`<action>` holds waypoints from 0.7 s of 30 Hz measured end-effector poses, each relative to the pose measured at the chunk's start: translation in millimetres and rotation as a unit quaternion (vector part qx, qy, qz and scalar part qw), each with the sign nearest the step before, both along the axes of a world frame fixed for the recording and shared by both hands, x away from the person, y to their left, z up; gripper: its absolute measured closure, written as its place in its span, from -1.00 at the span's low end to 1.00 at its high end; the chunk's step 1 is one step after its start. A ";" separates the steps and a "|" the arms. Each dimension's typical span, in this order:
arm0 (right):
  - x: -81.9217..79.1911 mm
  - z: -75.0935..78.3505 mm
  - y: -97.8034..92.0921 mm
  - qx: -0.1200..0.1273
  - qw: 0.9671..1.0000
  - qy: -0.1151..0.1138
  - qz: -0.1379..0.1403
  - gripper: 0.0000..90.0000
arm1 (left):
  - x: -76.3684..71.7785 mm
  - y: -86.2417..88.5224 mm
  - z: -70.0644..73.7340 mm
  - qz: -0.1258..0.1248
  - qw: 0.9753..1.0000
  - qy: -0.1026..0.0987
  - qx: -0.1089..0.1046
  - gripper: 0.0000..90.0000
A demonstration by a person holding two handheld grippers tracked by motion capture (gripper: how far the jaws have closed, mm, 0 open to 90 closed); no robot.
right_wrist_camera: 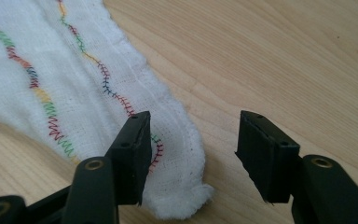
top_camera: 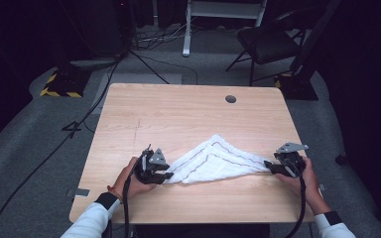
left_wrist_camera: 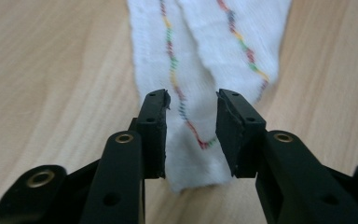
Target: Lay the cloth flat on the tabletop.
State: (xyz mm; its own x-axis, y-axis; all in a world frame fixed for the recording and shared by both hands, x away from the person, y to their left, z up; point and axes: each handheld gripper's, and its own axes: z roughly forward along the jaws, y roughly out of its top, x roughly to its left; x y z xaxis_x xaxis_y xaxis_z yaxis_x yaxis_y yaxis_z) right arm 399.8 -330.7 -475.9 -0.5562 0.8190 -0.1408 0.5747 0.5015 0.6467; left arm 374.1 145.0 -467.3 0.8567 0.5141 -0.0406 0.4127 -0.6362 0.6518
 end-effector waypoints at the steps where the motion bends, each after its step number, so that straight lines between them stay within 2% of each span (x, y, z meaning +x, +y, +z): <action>1: -1.5 2.0 -1.0 -0.003 1.000 -0.004 -0.005 0.06 | 3.3 -0.5 1.6 0.004 1.000 -0.004 -0.004 0.28; 3: -2.4 3.7 -2.7 -0.004 1.000 -0.008 -0.009 0.05 | 7.6 -2.1 3.1 0.008 1.000 -0.007 -0.004 0.14; 4: -3.0 5.5 -7.7 0.014 1.000 0.000 -0.013 0.06 | 17.6 -8.9 5.4 0.012 1.000 -0.014 -0.002 0.08; 5: -3.0 5.5 -7.7 0.014 1.000 0.000 -0.013 0.06 | 17.6 -8.9 5.4 0.012 1.000 -0.014 -0.002 0.02; 6: -3.8 6.6 -11.1 0.015 1.000 0.006 -0.017 0.09 | 28.4 -19.6 6.1 0.010 1.000 -0.014 -0.003 0.02; 7: -3.8 6.6 -11.1 0.015 1.000 0.006 -0.017 0.09 | 28.4 -19.6 6.1 0.010 1.000 -0.014 -0.003 0.02; 9: -6.8 7.5 -12.7 0.030 0.999 0.015 -0.011 0.10 | 46.0 -39.7 3.1 0.004 1.000 -0.018 0.006 0.02; 11: -7.5 7.0 -12.4 0.030 0.999 0.016 -0.007 0.10 | 51.8 -46.6 1.7 0.001 1.000 -0.018 0.011 0.07; 14: -9.3 4.6 -8.5 0.023 0.999 0.027 0.003 0.10 | 68.6 -63.4 -0.1 -0.015 0.999 -0.022 0.022 0.16; 15: -10.1 4.3 -7.4 0.023 0.999 0.030 0.008 0.10 | 73.1 -67.7 -1.7 -0.014 1.000 -0.015 0.019 0.17; 16: -10.7 3.9 -6.7 0.021 0.999 0.031 0.011 0.10 | 78.9 -75.8 -6.5 -0.024 0.999 -0.007 0.020 0.20; 17: -10.7 3.9 -6.7 0.021 0.999 0.031 0.011 0.10 | 78.9 -75.8 -6.5 -0.024 0.999 -0.007 0.020 0.25; 18: -10.2 3.4 -6.9 0.012 0.999 0.033 0.008 0.12 | 79.6 -83.7 -11.4 -0.042 0.998 -0.002 0.036 0.33; 19: -9.3 2.4 -7.2 0.008 0.999 0.032 0.003 0.13 | 79.3 -86.3 -13.7 -0.048 0.998 -0.001 0.041 0.41; 21: -8.3 1.2 -7.7 -0.001 0.999 0.034 -0.002 0.13 | 78.7 -87.4 -15.2 -0.052 0.998 0.001 0.047 0.58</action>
State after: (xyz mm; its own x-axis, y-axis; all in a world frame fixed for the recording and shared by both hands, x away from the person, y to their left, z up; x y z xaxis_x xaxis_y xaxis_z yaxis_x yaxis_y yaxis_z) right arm 391.4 -338.4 -474.7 -0.5614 0.8210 -0.1039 0.6191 0.5000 0.6056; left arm 452.7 57.6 -482.5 0.9057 0.4240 0.0019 0.3422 -0.7335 0.5872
